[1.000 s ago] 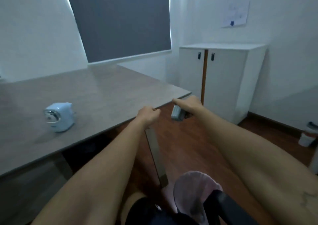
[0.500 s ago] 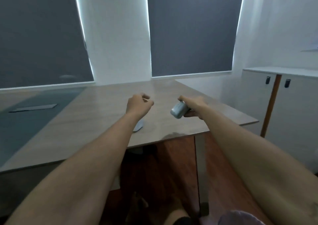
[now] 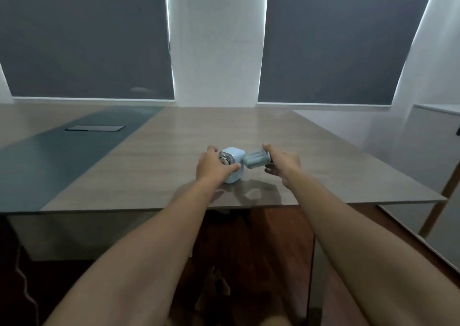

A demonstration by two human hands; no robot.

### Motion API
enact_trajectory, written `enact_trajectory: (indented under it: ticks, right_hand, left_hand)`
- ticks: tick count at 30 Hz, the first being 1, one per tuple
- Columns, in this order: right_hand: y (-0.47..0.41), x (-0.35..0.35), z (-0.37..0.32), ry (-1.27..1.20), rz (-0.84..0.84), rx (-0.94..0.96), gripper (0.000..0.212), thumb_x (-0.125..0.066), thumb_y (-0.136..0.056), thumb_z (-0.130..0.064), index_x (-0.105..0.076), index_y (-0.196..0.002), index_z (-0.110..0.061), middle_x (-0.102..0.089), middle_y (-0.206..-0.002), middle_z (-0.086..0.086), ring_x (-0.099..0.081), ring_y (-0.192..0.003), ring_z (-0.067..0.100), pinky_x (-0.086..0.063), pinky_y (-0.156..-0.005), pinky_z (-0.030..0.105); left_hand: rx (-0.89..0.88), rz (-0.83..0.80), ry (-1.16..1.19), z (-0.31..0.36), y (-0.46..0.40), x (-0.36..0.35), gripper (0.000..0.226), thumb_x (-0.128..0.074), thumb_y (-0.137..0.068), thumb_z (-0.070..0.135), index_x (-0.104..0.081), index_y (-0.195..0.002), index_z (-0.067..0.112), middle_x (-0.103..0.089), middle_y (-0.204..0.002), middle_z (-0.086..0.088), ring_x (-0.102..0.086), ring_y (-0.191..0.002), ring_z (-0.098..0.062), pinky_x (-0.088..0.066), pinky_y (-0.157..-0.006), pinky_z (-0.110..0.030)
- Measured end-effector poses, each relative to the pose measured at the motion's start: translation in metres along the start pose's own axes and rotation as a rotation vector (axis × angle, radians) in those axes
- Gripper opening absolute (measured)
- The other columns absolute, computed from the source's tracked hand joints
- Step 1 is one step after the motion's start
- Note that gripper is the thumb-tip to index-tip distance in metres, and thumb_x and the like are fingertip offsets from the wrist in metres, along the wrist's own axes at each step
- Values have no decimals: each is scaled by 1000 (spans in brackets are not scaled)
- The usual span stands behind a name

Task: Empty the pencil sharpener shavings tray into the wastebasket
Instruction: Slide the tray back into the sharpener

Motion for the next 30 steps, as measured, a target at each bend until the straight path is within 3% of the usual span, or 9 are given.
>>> enact_trajectory:
  ticks: [7,10,12,17,23,26,30]
  right_hand:
    - [-8,-3,-1,-155,-71,-45,42,-78,-79,-33,-67,-102,2,-67,-92,17,-67,-73,27,-61,-68,37]
    - [-4,-11,-6,-153,-104,-68,47,-75,-84,-35,-66,-109,3,-69,-92,18,-67,-71,26,-60,-66,35]
    - [0,-18,-8,-140,-135,-83,47,-73,-85,-37,-66,-110,2,-69,-87,17,-67,-69,25,-60,-63,34]
    - [8,-33,-10,-118,-187,-101,50,-73,-84,-40,-65,-111,2,-68,-91,20,-66,-73,28,-60,-62,34]
    - [14,-42,-13,-84,-240,-82,39,-76,-83,-37,-66,-97,-2,-67,-84,18,-64,-70,26,-61,-66,35]
    - [12,-46,-11,-71,-251,-83,43,-77,-80,-40,-67,-98,-2,-68,-82,17,-65,-66,25,-60,-61,33]
    - [11,-48,-9,-37,-259,-74,47,-81,-74,-41,-69,-97,-2,-71,-87,18,-67,-67,27,-60,-63,34]
  left_hand:
    - [147,69,230,-10,-10,1,47,-70,-77,35,-57,-116,12,-65,-112,-7,-61,-102,-28,-43,-81,-26]
    - [256,54,456,-19,-13,10,37,-62,-75,42,-63,-103,17,-68,-112,-8,-63,-99,-29,-56,-87,-41]
    - [307,19,601,-25,-13,13,30,-62,-75,40,-64,-97,20,-69,-113,-10,-66,-101,-31,-60,-80,-47]
    - [321,13,772,-27,-8,26,12,-61,-86,29,-64,-93,20,-67,-114,-10,-68,-103,-33,-61,-67,-40]
    - [313,6,815,-31,-10,41,10,-62,-84,30,-64,-89,21,-67,-113,-13,-68,-98,-32,-58,-58,-35]
    - [294,-23,838,-30,-13,44,11,-64,-84,30,-65,-88,19,-66,-107,-13,-67,-85,-30,-58,-59,-36]
    - [278,-15,825,-28,-16,50,16,-66,-83,31,-65,-93,18,-67,-108,-13,-67,-83,-29,-58,-56,-33]
Point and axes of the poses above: each hand's wrist, its own y-axis away from the middle knuckle, its own x-axis out of the back of the hand, z = x × y, the point moved 4 cm from there along -y, towards the middle knuckle
